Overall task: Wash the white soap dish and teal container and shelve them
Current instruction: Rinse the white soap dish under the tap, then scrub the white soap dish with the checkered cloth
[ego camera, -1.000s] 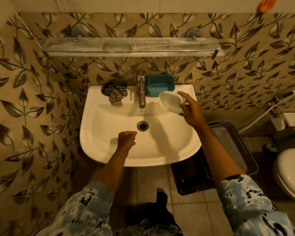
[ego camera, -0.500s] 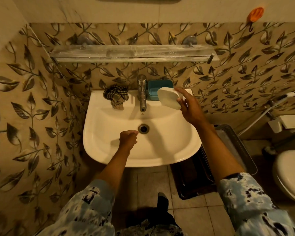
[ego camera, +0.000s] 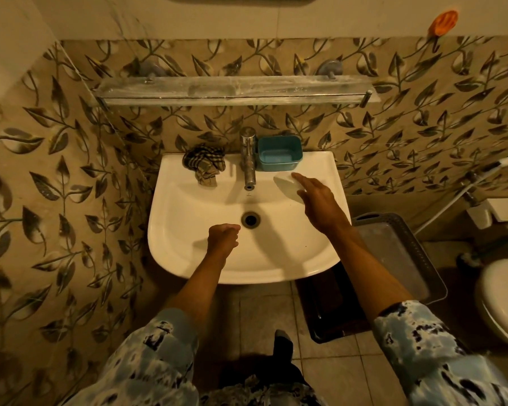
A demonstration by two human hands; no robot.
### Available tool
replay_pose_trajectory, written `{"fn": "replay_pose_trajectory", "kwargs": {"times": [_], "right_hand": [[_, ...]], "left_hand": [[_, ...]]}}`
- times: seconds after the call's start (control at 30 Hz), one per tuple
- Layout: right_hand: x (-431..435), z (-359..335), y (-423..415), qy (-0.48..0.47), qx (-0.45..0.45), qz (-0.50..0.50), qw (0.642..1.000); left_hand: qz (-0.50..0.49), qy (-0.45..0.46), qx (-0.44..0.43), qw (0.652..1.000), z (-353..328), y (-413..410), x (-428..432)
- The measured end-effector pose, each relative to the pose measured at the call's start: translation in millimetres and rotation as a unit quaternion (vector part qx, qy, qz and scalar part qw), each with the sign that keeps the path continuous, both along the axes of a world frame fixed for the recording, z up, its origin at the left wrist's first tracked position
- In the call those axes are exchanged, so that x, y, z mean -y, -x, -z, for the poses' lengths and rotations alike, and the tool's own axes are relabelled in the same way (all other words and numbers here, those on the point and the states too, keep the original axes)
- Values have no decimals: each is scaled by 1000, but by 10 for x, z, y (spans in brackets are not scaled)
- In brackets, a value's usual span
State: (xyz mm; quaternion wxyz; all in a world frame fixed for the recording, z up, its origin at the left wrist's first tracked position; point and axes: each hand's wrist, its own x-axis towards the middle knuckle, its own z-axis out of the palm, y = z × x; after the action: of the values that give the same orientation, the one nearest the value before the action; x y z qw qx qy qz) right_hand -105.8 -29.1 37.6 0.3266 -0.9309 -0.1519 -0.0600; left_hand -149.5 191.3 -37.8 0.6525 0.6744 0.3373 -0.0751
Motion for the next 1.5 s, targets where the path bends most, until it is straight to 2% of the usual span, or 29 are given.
{"fn": "replay_pose_trajectory", "kwargs": {"times": [0.1, 0.37, 0.47, 0.8, 0.93, 1.03, 1.2, 1.4, 1.5], "right_hand": [[-17, 65, 33, -4, 9, 32, 999], [13, 237, 67, 126, 21, -7, 992], [42, 263, 73, 138, 28, -5, 990], [119, 467, 82, 205, 13, -71, 976], [141, 522, 65, 205, 20, -109, 973], [136, 545, 86, 178, 18, -132, 975], [91, 622, 108, 75, 13, -181, 981], [44, 620, 59, -102, -129, -50, 985], [-74, 550, 6, -122, -183, 19, 975]], "left_hand": [[3, 8, 3, 1000, -11, -20, 21], [10, 9, 5, 1000, -37, -47, 61], [8, 14, 7, 1000, -62, -64, 66], [6, 21, 11, 1000, -67, -149, 130], [26, 3, 23, 999, -108, -228, 208], [54, -17, 14, 998, -108, -349, 293], [131, -52, 21, 990, -141, -479, 435], [121, -85, 49, 988, -120, -595, 553], [108, -98, 78, 986, -94, -615, 673]]}}
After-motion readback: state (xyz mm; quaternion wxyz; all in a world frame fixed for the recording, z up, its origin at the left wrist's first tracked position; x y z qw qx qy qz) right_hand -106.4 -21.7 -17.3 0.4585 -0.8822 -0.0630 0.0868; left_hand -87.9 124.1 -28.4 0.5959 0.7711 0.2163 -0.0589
